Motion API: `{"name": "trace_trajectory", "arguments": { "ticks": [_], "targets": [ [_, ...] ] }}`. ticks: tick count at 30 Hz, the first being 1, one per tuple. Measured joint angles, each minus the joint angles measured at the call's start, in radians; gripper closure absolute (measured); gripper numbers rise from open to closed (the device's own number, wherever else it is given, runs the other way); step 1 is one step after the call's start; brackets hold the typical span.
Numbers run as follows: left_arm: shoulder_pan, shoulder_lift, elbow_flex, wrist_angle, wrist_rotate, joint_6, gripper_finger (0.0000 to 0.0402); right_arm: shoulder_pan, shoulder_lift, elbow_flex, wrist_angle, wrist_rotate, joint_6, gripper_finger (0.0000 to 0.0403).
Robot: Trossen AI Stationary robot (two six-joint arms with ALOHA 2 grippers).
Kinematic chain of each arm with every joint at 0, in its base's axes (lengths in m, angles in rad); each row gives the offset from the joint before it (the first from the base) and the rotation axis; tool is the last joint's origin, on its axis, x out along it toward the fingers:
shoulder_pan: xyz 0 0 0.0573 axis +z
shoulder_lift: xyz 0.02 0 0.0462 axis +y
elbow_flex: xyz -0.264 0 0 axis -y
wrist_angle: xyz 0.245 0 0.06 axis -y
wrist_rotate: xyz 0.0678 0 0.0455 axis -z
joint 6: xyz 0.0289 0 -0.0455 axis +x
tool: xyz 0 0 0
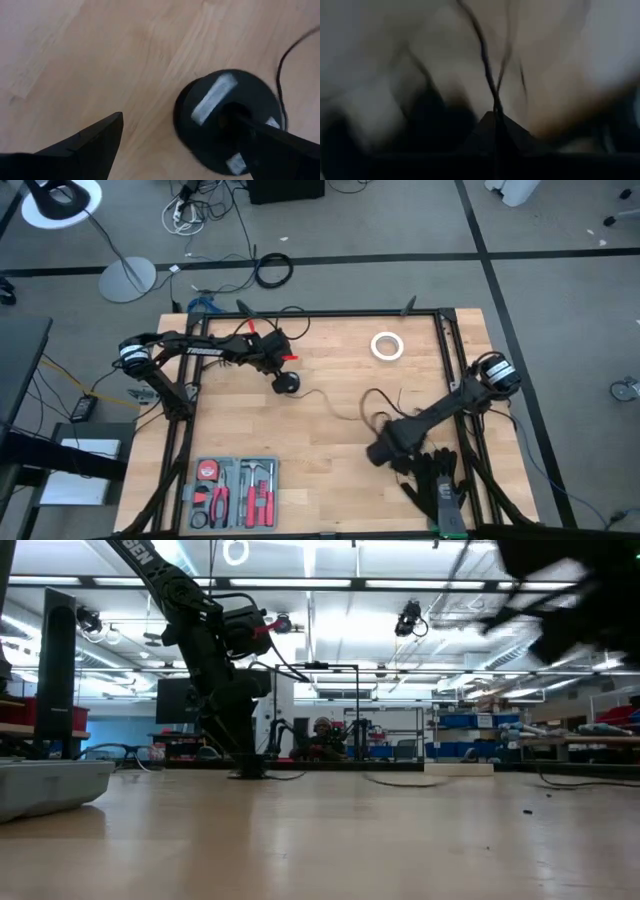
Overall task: Coil cords
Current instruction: Uncoil the black wire from the black spool
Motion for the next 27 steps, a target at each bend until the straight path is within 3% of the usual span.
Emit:
{"name": "trace_trajectory", "arguments": {
  "ticks": [5, 9, 16, 22, 27],
  "targets": [
    [0.000, 0.000, 0.000, -0.006, 0.000, -0.002, 0.0035, -0.078, -0.001, 0.006, 0.477, 0.337, -0.181, 0.0365],
    [0.000, 0.000, 0.000, -0.011, 0.001, -0.003, 0.0035, -0.182, -0.001, 0.006, 0.834, 0.456, -0.429, 0.0334],
    [0.000, 0.000, 0.000, -0.007, 0.002, -0.003, 0.0035, -0.388, 0.016, 0.008, 1.237, 0.472, -0.662, 0.0270],
    [0.000, 0.000, -0.001, -0.007, 0.003, -0.003, 0.0035, -0.487, 0.101, 0.007, 1.297, 0.457, -0.978, 0.0239],
    [0.000, 0.000, -0.001, -0.014, 0.003, -0.004, 0.0035, -0.531, 0.206, 0.009, 1.349, 0.360, -1.011, 0.0245]
  ]
}}
